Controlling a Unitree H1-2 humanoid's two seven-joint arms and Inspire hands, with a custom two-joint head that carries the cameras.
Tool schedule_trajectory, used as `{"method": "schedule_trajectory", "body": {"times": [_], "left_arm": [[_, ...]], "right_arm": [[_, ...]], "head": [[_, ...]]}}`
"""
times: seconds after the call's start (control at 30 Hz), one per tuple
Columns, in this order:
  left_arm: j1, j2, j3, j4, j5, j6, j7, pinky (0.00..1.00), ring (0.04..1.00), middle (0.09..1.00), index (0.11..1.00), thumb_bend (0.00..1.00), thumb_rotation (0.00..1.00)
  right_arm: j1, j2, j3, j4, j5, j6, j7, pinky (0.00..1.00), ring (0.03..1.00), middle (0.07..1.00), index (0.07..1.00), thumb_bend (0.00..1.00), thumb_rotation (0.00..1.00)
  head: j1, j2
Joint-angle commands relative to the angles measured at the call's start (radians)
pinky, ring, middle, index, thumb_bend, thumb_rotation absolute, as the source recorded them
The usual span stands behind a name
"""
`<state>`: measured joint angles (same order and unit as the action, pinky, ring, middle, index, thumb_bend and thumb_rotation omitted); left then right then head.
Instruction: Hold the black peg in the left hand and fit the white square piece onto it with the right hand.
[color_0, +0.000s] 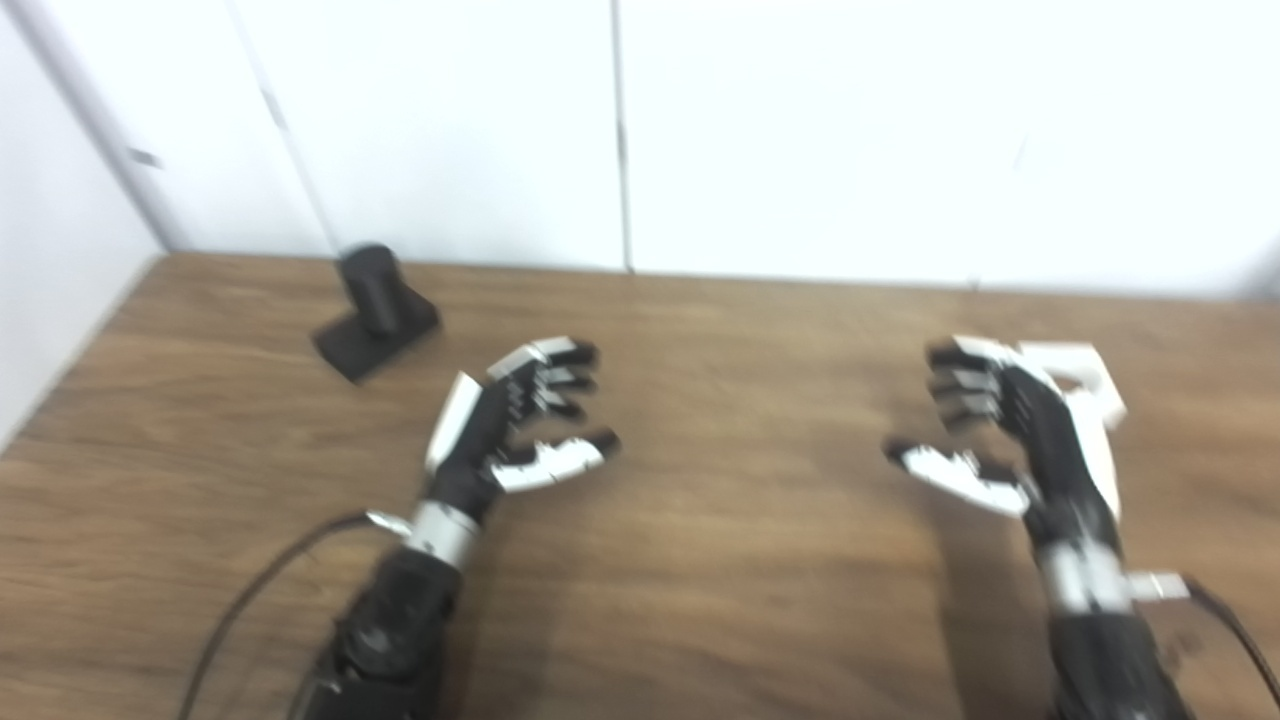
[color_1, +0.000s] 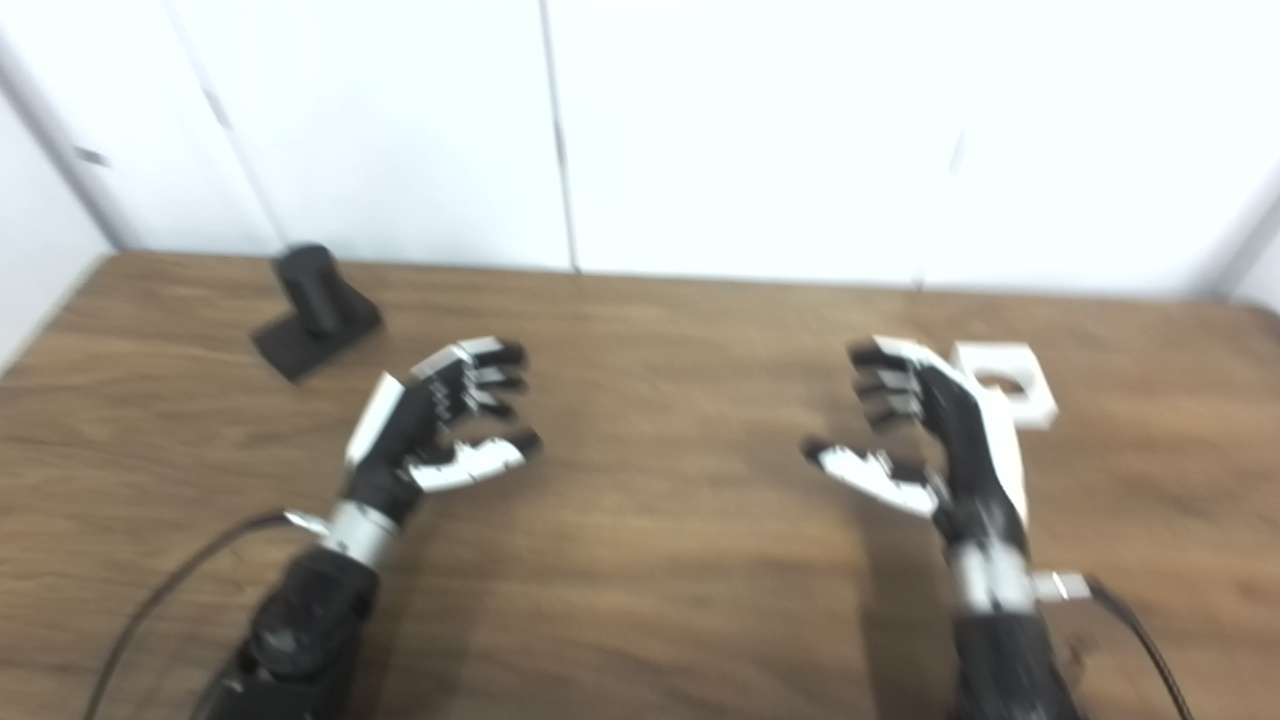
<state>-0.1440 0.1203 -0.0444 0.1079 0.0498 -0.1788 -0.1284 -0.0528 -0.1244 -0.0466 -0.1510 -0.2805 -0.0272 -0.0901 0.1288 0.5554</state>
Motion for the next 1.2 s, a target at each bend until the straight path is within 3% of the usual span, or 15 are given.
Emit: {"method": "schedule_trajectory", "body": {"times": [0.0, 0.3, 0.57, 0.93, 1.17], "left_arm": [[-0.021, -0.003, -0.002, -0.011, 0.004, -0.047, 0.010, 0.59, 0.736, 0.781, 0.736, 0.71, 0.06], [-0.024, -0.005, -0.004, 0.006, 0.002, -0.063, 0.007, 0.60, 0.748, 0.788, 0.744, 0.70, 0.05], [-0.031, -0.027, -0.017, 0.016, 0.012, -0.056, 0.018, 0.61, 0.739, 0.775, 0.737, 0.70, 0.06], [-0.037, -0.031, -0.021, 0.013, 0.012, -0.062, 0.017, 0.60, 0.727, 0.769, 0.723, 0.69, 0.02], [-0.040, -0.013, -0.021, -0.027, 0.055, -0.035, 0.024, 0.52, 0.668, 0.763, 0.728, 0.68, 0.06]], "right_arm": [[-0.020, -0.016, -0.002, -0.024, 0.004, -0.064, -0.009, 0.49, 0.627, 0.696, 0.662, 0.65, 0.00], [-0.021, -0.021, -0.007, -0.012, 0.001, -0.089, -0.013, 0.49, 0.628, 0.697, 0.660, 0.64, 0.00], [-0.020, -0.021, -0.027, -0.030, 0.041, -0.054, 0.007, 0.51, 0.639, 0.699, 0.663, 0.63, 0.00], [-0.015, -0.024, -0.029, -0.082, 0.049, 0.009, 0.026, 0.52, 0.655, 0.717, 0.675, 0.61, 0.00], [-0.020, -0.020, -0.031, -0.090, 0.054, 0.016, 0.023, 0.51, 0.642, 0.703, 0.660, 0.61, 0.00]], "head": [[0.000, 0.001], [0.021, -0.004], [0.133, -0.017], [0.137, -0.014], [0.142, -0.020]]}}
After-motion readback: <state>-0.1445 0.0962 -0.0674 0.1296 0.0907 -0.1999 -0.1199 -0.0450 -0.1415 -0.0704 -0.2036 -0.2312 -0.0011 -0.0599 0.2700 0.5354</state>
